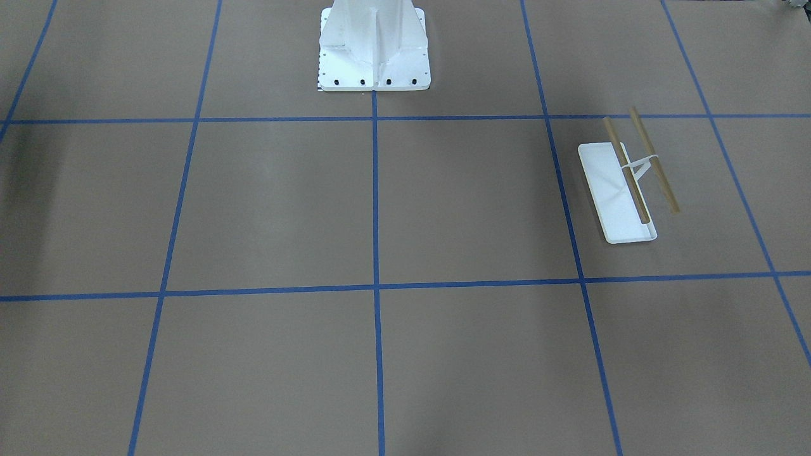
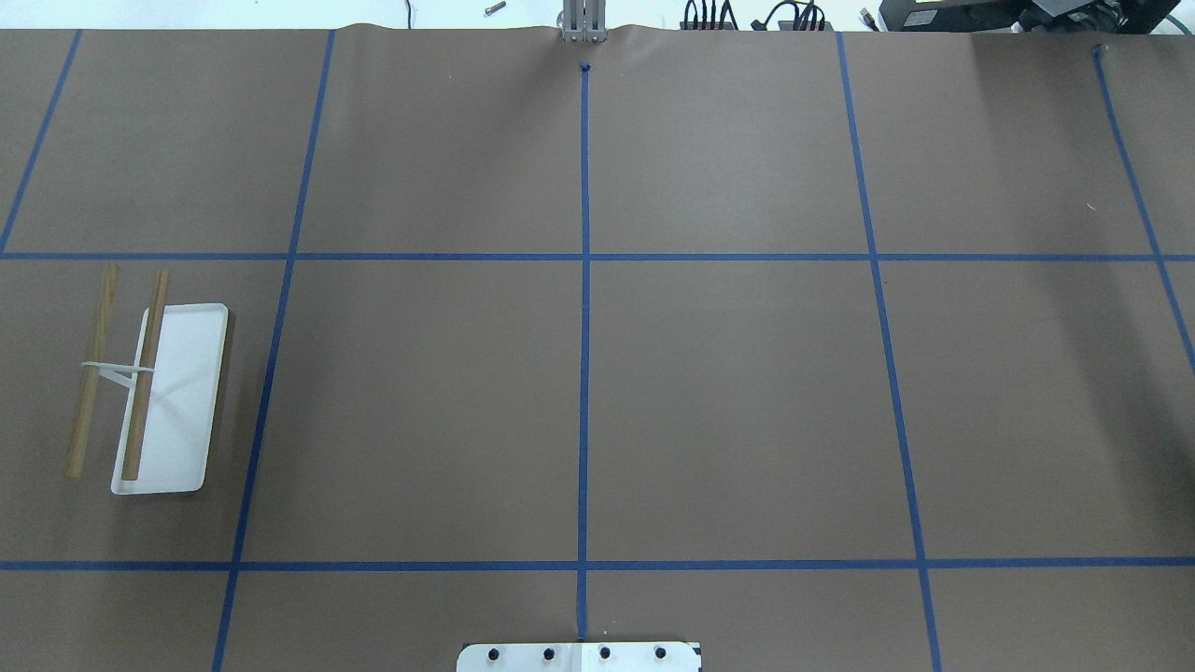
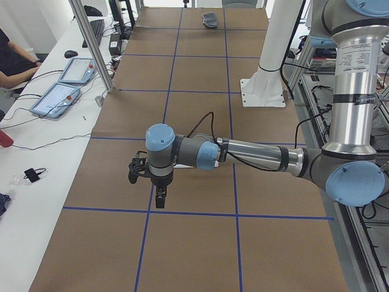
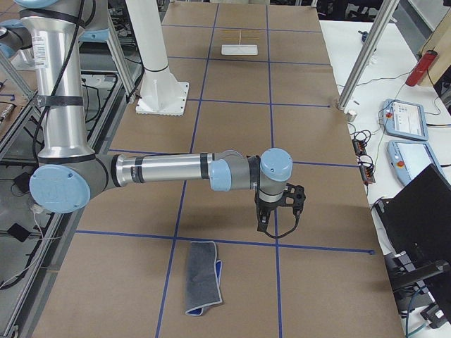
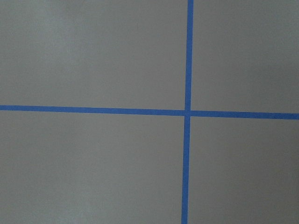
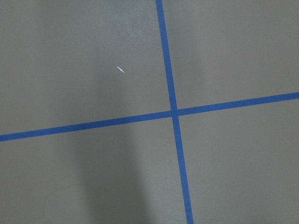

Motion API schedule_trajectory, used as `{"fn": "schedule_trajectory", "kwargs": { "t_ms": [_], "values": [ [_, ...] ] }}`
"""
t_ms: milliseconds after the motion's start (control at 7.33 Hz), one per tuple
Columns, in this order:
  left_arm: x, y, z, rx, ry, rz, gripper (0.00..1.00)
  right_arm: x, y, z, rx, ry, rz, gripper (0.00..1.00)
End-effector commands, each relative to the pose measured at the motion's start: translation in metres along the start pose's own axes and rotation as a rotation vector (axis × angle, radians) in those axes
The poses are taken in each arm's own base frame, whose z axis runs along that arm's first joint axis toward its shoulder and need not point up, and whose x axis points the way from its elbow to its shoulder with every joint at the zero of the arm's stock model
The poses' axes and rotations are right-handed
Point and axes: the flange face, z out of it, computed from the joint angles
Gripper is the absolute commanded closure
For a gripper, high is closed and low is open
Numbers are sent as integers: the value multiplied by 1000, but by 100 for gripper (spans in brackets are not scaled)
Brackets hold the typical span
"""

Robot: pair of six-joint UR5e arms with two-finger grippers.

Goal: Hang towel on rack

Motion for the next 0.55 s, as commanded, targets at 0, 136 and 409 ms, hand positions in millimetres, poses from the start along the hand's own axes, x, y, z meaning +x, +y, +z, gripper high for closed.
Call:
{"fn": "schedule_trajectory", "kwargs": {
  "t_ms": [0, 136, 409],
  "values": [
    [1, 1, 0, -3, 12, 0, 1, 2, 0, 2, -5, -4, 4, 0],
    [-1, 3, 2, -6, 11, -4, 1, 3, 0, 2, -4, 1, 2, 0],
    [-2, 3, 2, -7, 9, -7, 1, -2, -1, -2, 6, 1, -1, 0]
  ]
}}
